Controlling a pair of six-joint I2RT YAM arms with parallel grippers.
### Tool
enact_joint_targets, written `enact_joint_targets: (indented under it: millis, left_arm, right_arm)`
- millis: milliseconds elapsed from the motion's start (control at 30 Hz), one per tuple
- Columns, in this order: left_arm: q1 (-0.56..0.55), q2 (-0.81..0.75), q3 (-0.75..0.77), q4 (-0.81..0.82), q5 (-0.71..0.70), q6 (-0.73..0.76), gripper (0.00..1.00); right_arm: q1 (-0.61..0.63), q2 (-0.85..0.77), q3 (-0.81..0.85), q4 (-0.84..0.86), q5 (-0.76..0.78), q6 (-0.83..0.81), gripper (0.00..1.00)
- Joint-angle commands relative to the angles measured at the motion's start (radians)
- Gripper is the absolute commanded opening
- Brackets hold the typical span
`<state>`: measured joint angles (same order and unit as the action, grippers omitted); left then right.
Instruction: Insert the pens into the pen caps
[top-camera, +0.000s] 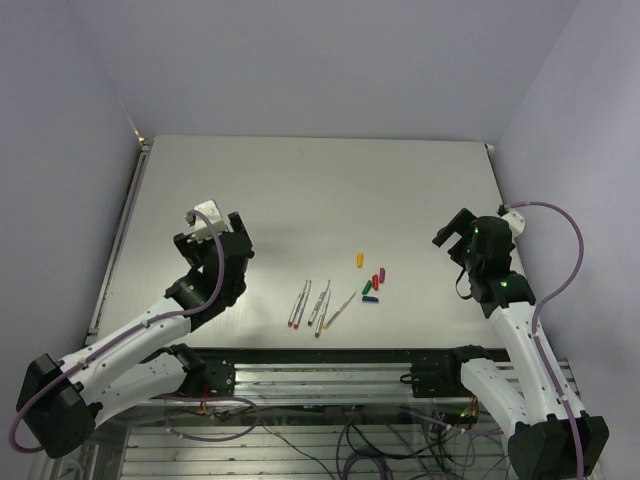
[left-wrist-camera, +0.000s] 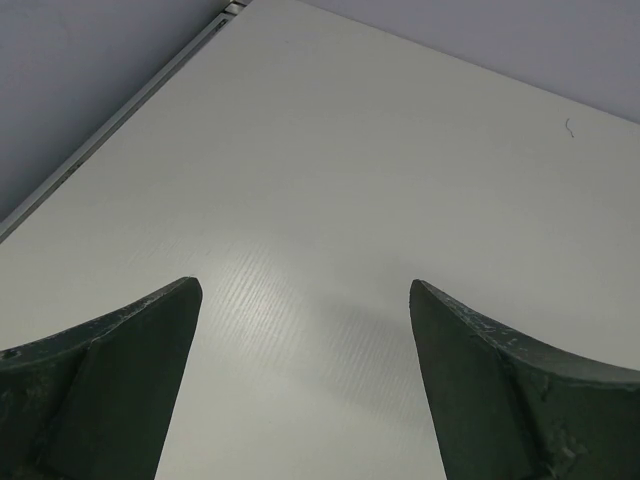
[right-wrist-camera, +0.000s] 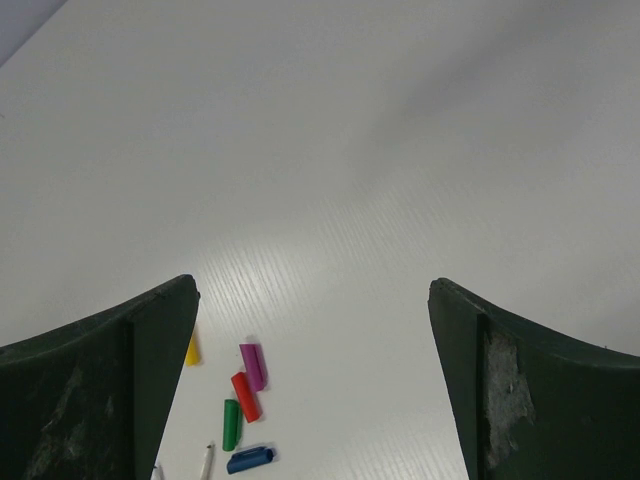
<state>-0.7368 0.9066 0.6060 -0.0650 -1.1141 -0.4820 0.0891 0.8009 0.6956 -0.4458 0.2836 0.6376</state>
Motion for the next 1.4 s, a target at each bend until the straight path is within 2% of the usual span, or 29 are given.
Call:
enact_joint_targets:
  millis: [0, 667, 1367]
  left_arm:
    - [-0.003, -0.019, -0.003, -0.034, -0.01, -0.034, 0.96]
    - [-0.004, 0.083, 0.01, 0.021, 0.013, 0.011, 0.96]
    - [-0.004, 0.086, 0.01, 0.019, 0.006, 0.024, 0.96]
  right_arm:
    - [0.006, -0.012, -0.001, -0.007, 0.017, 0.008, 1.0]
    - [0.007, 0.023, -0.006, -0.025, 0.068, 0.018, 1.0]
    - [0.007, -0.024, -0.067, 0.018, 0.077, 0.037, 1.0]
